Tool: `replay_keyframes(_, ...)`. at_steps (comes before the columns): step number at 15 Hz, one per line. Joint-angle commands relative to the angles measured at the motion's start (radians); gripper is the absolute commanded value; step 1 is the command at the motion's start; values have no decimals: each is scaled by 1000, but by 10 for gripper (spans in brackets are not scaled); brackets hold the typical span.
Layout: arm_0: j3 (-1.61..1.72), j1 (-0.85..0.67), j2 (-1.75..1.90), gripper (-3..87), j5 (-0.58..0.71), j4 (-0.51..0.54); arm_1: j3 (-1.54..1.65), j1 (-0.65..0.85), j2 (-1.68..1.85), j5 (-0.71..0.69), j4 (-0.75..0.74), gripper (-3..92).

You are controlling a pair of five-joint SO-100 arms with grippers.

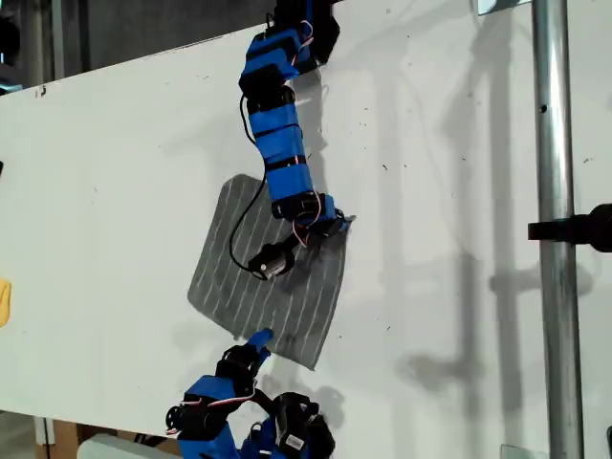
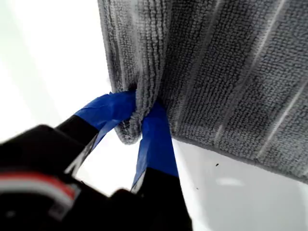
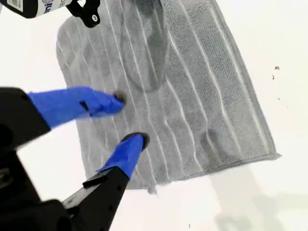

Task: Grasp corners of a towel and fold twice.

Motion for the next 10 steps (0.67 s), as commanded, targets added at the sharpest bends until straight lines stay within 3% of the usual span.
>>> replay_keyframes(1,-95,31,3,326,55,46,18,-25,25,23,35,-3)
replay_keyframes(4,91,77,26,324,-6,8,31,-34,35,40,37,-3)
replay_keyframes(10,563,147,126,295,-215,-305,31,-38,40,43,20,-3)
